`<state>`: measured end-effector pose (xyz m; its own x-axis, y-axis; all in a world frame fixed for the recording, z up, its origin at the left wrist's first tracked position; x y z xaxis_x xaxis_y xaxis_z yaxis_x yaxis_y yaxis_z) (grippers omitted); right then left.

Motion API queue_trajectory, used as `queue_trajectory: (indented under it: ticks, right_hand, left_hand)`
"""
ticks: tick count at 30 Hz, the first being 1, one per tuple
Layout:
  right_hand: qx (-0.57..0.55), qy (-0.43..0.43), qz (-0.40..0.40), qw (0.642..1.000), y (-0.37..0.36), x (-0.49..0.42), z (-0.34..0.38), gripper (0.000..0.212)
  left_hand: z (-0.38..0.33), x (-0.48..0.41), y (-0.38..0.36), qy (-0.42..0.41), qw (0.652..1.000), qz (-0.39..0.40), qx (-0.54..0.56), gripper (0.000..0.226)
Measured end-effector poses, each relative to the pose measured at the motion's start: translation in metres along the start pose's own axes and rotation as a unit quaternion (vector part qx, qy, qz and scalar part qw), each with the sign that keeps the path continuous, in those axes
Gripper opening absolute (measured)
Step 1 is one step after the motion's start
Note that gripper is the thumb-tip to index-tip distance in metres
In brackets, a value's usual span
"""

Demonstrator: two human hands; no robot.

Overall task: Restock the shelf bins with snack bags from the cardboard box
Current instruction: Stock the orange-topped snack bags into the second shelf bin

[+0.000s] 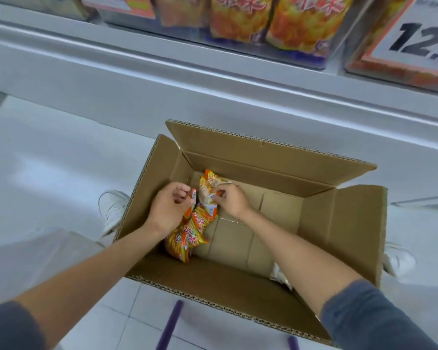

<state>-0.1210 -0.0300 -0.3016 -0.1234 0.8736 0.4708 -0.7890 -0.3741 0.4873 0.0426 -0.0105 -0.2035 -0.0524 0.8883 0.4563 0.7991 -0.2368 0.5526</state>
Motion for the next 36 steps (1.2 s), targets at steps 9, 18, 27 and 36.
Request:
queue_trajectory:
  ticks: [9,18,27,36]
  right_hand:
    - [-0.140,-0.006,-0.023,0.990,0.088,0.070,0.030,0.038]
    - [-0.244,-0.077,0.083,0.963,0.105,0.127,0.026,0.032]
    - [-0.290,-0.058,-0.064,0.953,0.130,0.137,0.023,0.084]
    - [-0.382,-0.170,-0.133,0.899,0.114,0.133,-0.020,0.037]
  left_hand:
    - [-0.027,0.017,-0.052,0.006,0.972,0.220,0.084,0.058]
    - [-0.059,0.040,-0.057,0.073,0.933,0.295,0.194,0.046]
    - [-0.067,0.046,-0.054,0.049,0.950,0.269,0.149,0.021]
    - [-0.019,-0.012,-0.068,0.092,0.974,0.159,0.130,0.038]
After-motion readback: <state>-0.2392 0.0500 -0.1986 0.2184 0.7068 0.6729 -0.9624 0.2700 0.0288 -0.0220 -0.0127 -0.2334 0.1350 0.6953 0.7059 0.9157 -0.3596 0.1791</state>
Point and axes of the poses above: each hand's wrist, its own x-axis away from the middle knuckle, its own y-axis out of the back of the hand, z = x × y, the point moved 8 cm from there along -x, towards the middle knuckle, and after that the axes turned 1 degree about -x, right-handed, at the moved point
